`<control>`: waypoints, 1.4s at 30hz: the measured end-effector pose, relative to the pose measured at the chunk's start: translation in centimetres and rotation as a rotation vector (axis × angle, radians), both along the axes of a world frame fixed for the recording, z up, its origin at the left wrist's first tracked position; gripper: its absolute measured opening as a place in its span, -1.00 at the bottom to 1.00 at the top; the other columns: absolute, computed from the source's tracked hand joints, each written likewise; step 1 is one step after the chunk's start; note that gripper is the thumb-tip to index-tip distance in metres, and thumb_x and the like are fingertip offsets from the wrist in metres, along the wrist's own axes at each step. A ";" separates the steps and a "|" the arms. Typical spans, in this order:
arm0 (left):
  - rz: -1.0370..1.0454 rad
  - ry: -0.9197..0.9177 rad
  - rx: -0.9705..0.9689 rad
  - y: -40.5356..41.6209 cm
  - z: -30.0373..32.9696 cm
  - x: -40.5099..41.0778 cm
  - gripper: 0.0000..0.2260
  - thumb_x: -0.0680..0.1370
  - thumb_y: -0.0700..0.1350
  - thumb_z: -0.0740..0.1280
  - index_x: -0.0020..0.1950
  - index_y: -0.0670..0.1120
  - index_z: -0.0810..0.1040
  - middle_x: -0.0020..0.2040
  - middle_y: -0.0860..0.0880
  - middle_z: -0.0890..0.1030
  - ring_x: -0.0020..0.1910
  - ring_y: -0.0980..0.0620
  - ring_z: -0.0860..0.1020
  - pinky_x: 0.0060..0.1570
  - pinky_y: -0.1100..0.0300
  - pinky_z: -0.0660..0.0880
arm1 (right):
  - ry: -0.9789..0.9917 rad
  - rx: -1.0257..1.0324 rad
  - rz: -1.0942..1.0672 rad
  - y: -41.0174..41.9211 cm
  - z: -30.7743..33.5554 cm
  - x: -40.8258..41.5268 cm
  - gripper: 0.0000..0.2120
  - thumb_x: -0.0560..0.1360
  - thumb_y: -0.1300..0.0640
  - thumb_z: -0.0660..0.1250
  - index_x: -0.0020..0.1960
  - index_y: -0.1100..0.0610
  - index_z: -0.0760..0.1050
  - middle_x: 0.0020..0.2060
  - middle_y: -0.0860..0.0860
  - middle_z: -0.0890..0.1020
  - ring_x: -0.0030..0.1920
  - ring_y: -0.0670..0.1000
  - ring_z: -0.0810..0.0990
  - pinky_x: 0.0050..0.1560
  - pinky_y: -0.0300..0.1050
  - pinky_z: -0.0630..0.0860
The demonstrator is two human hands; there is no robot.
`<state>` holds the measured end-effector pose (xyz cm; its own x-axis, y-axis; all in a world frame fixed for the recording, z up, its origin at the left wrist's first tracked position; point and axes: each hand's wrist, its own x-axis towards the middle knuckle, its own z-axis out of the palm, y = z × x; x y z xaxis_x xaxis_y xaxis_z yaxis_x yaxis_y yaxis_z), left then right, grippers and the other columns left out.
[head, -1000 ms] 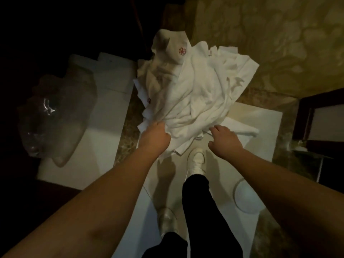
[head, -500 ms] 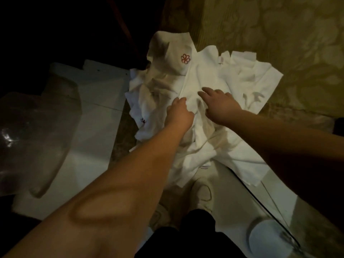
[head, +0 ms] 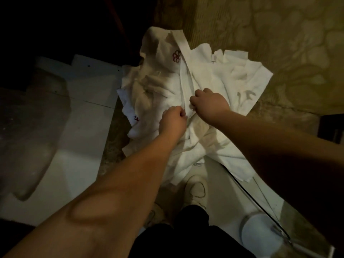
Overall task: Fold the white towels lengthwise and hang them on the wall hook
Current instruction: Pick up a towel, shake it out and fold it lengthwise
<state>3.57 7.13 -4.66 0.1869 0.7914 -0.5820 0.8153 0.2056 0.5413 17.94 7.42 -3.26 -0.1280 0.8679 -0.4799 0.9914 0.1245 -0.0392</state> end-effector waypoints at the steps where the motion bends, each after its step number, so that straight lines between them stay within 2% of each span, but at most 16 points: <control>1: 0.007 -0.003 -0.006 -0.4 0.9 0.1 -0.91 0.61 -0.12 0.31 -0.09 0.00 0.46 0.08 -0.07 0.57 0.03 -0.08 0.54 0.00 0.05 0.49 | -0.015 0.031 0.015 -0.6 0.9 0.1 -0.79 0.64 0.16 0.20 0.24 0.14 0.49 0.18 0.12 0.48 0.19 0.18 0.43 -0.10 0.00 0.29; 3: 0.046 -0.031 -0.037 -1.2 3.2 0.0 -0.93 0.59 -0.09 0.32 -0.04 0.01 0.44 0.05 -0.06 0.58 0.01 -0.08 0.55 -0.05 0.09 0.46 | 0.014 0.087 0.037 -1.9 3.1 0.3 -0.78 0.62 0.16 0.22 0.23 0.15 0.51 0.24 0.11 0.46 0.23 0.19 0.40 0.01 0.02 0.28; 6: 0.076 -0.060 0.029 -2.2 7.7 -0.7 -0.90 0.59 -0.05 0.34 0.06 -0.01 0.47 0.08 -0.07 0.57 0.04 -0.11 0.55 0.05 0.00 0.52 | 0.151 0.155 0.021 -3.4 7.7 0.1 -0.78 0.62 0.11 0.25 0.22 0.13 0.51 0.31 0.04 0.50 0.32 0.15 0.39 0.13 0.03 0.24; 9: 0.058 -0.074 0.165 -2.6 12.9 -2.1 -0.74 0.59 -0.02 0.36 0.25 -0.07 0.53 0.26 -0.06 0.49 0.20 -0.11 0.49 0.20 -0.04 0.46 | 0.236 0.224 -0.011 -4.2 13.1 -0.5 -0.85 0.62 0.08 0.27 0.13 0.12 0.50 0.15 0.03 0.60 0.28 0.13 0.44 0.11 0.03 0.23; 11: -0.011 -0.029 0.265 -2.8 17.0 -2.8 -0.66 0.59 0.02 0.36 0.33 -0.04 0.52 0.35 -0.04 0.44 0.32 -0.10 0.39 0.29 -0.01 0.33 | 0.254 0.264 -0.025 -4.3 17.1 -1.0 -0.88 0.61 0.08 0.28 0.08 0.11 0.50 0.05 0.03 0.62 0.20 0.14 0.47 0.09 0.03 0.23; 13: -0.085 0.030 0.353 -3.0 21.3 -3.4 -0.64 0.58 0.05 0.36 0.36 -0.01 0.51 0.39 -0.04 0.41 0.36 -0.10 0.32 0.30 -0.03 0.25 | 0.268 0.287 -0.035 -4.4 21.5 -1.6 -0.89 0.60 0.06 0.29 0.05 0.10 0.49 -0.02 0.01 0.62 0.11 0.14 0.47 0.07 0.04 0.22; 17: -0.188 0.045 0.447 -3.6 30.1 -4.2 -0.80 0.62 -0.02 0.29 0.17 -0.04 0.61 0.23 -0.08 0.51 0.26 -0.12 0.35 0.22 0.00 0.24 | 0.276 0.307 -0.012 -4.6 29.9 -2.8 -0.89 0.60 0.05 0.29 0.02 0.09 0.47 -0.13 0.00 0.61 0.02 0.13 0.48 0.01 0.02 0.21; 21: -0.202 0.016 0.454 -4.5 39.8 -5.4 -0.87 0.61 -0.10 0.24 0.03 -0.09 0.57 0.09 -0.09 0.55 0.18 -0.13 0.39 0.13 0.02 0.25 | 0.222 0.297 0.078 -5.2 39.0 -3.6 -0.83 0.61 -0.03 0.29 -0.06 0.04 0.39 -0.25 -0.03 0.52 -0.04 0.13 0.52 -0.03 -0.03 0.18; 23: -0.233 0.027 0.488 -5.2 44.3 -6.3 -0.87 0.61 -0.14 0.22 -0.02 -0.12 0.55 0.02 -0.12 0.58 0.13 -0.16 0.43 0.09 0.01 0.28 | 0.173 0.195 0.115 -5.8 42.9 -3.8 -0.80 0.60 -0.07 0.30 -0.06 -0.01 0.33 -0.23 -0.07 0.45 -0.01 0.12 0.54 0.00 -0.03 0.20; 27: -0.183 -0.057 0.508 -7.2 51.6 -8.4 -0.86 0.59 -0.22 0.21 -0.06 -0.20 0.56 -0.05 -0.18 0.58 0.03 -0.16 0.47 0.01 -0.02 0.35 | 0.079 0.070 0.123 -8.1 49.3 -3.4 -0.87 0.60 -0.07 0.30 0.01 -0.01 0.48 -0.16 -0.06 0.51 0.03 0.11 0.57 0.04 -0.02 0.25; 29: -0.116 -0.116 0.472 -8.5 54.6 -9.7 -0.85 0.58 -0.24 0.19 -0.08 -0.23 0.54 -0.11 -0.16 0.55 -0.08 -0.11 0.49 -0.17 -0.02 0.36 | 0.029 0.051 0.067 -9.6 52.1 -2.7 -0.86 0.61 -0.09 0.27 0.03 -0.04 0.52 -0.11 -0.07 0.57 0.04 0.09 0.58 0.18 0.04 0.30; 31: -0.055 -0.135 0.456 -9.9 57.2 -11.1 -0.84 0.58 -0.23 0.17 -0.11 -0.20 0.52 -0.20 -0.10 0.50 -0.22 -0.02 0.45 -0.34 0.10 0.25 | -0.040 0.030 0.010 -11.2 54.5 -2.2 -0.83 0.62 -0.11 0.23 0.03 -0.06 0.53 -0.07 -0.06 0.62 0.04 0.07 0.58 0.26 0.08 0.31; 33: -0.009 -0.147 0.460 -11.5 59.5 -12.4 -0.84 0.58 -0.21 0.15 -0.13 -0.16 0.50 -0.26 -0.07 0.47 -0.30 0.04 0.42 -0.38 0.14 0.21 | -0.101 0.030 -0.018 -13.0 56.4 -1.9 -0.79 0.63 -0.11 0.20 0.09 -0.06 0.55 -0.04 -0.06 0.64 0.03 0.06 0.58 0.20 0.06 0.32; 37: 0.057 -0.121 0.526 -15.6 63.5 -13.9 -0.84 0.55 -0.19 0.16 -0.20 -0.06 0.46 -0.34 -0.02 0.42 -0.36 0.06 0.39 -0.37 0.09 0.25 | -0.157 0.047 -0.055 -17.1 59.3 -2.3 -0.72 0.63 -0.14 0.18 0.19 -0.07 0.57 -0.01 -0.04 0.63 0.03 0.06 0.57 0.00 -0.03 0.31; 39: 0.070 -0.110 0.571 -18.2 65.1 -14.1 -0.86 0.53 -0.20 0.17 -0.20 -0.11 0.47 -0.35 -0.05 0.42 -0.35 -0.01 0.40 -0.34 0.07 0.27 | -0.188 0.061 -0.061 -19.7 60.5 -2.5 -0.70 0.63 -0.13 0.18 0.22 -0.05 0.57 0.02 -0.02 0.64 0.06 0.07 0.58 -0.02 -0.04 0.37; 42: 0.072 -0.105 0.625 -23.0 67.5 -14.5 -0.86 0.53 -0.22 0.18 -0.16 -0.18 0.49 -0.29 -0.14 0.49 -0.27 -0.11 0.48 -0.27 -0.04 0.39 | -0.204 0.088 -0.073 -24.4 61.7 -3.0 -0.71 0.62 -0.10 0.22 0.20 0.01 0.59 -0.10 -0.03 0.58 -0.06 0.06 0.55 -0.12 -0.08 0.40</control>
